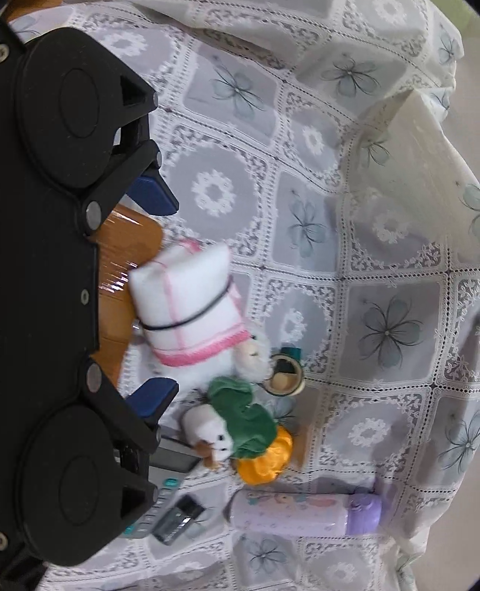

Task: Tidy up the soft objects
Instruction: 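Grasp the black foam cylinder with the right tool while the left tool approaches the towel roll, then grasp the white towel roll with pink trim with the left tool, then carry both items to the basket and open the left tool to drop the towel roll, then lower the black foam cylinder into the basket and open the right tool, then lift both tools from the basket toward the plush toys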

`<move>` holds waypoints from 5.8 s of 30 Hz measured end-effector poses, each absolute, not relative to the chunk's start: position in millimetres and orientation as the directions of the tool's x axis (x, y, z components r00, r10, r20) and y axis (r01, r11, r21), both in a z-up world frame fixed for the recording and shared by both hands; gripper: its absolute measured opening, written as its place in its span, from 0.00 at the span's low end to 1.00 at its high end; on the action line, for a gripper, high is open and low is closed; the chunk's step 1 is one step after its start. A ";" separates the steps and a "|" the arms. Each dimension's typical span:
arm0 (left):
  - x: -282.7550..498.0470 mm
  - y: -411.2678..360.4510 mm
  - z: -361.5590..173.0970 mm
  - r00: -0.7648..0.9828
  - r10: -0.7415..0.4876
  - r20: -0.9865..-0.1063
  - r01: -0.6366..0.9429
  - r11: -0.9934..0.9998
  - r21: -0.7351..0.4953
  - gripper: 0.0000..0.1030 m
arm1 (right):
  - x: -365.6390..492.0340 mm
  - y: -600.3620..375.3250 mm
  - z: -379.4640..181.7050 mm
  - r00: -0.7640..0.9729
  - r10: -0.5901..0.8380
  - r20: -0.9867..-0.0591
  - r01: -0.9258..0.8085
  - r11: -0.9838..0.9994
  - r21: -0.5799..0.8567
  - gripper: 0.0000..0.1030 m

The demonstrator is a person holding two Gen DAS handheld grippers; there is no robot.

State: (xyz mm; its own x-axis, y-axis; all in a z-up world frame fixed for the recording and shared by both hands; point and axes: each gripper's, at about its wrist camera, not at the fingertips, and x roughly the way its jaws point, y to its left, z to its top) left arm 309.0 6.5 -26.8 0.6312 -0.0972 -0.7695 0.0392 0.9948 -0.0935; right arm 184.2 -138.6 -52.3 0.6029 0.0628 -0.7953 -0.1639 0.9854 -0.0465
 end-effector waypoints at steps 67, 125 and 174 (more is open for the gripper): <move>113.0 46.0 -12.8 0.563 -0.122 -0.818 0.016 0.990 -0.138 0.68 | -8.1 -177.9 10.7 0.632 0.128 -0.764 0.036 0.980 0.194 0.55; 12.8 11.7 -36.9 0.514 -0.154 -0.844 0.097 0.988 -0.121 0.83 | -73.3 -193.6 11.7 0.592 0.139 -0.794 0.123 0.958 0.260 0.57; 13.3 11.4 -34.8 0.522 -0.113 -0.846 0.096 0.993 -0.073 0.84 | -69.1 -193.4 3.4 0.569 0.121 -0.814 0.150 0.957 0.247 0.70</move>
State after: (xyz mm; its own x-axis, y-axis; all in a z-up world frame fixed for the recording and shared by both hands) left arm 13.3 11.4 -34.8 0.5219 -0.1128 -0.8455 0.0956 0.9927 -0.0734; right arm -69.1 -193.4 3.4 0.5686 0.1209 -0.8137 0.1504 0.9572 0.2473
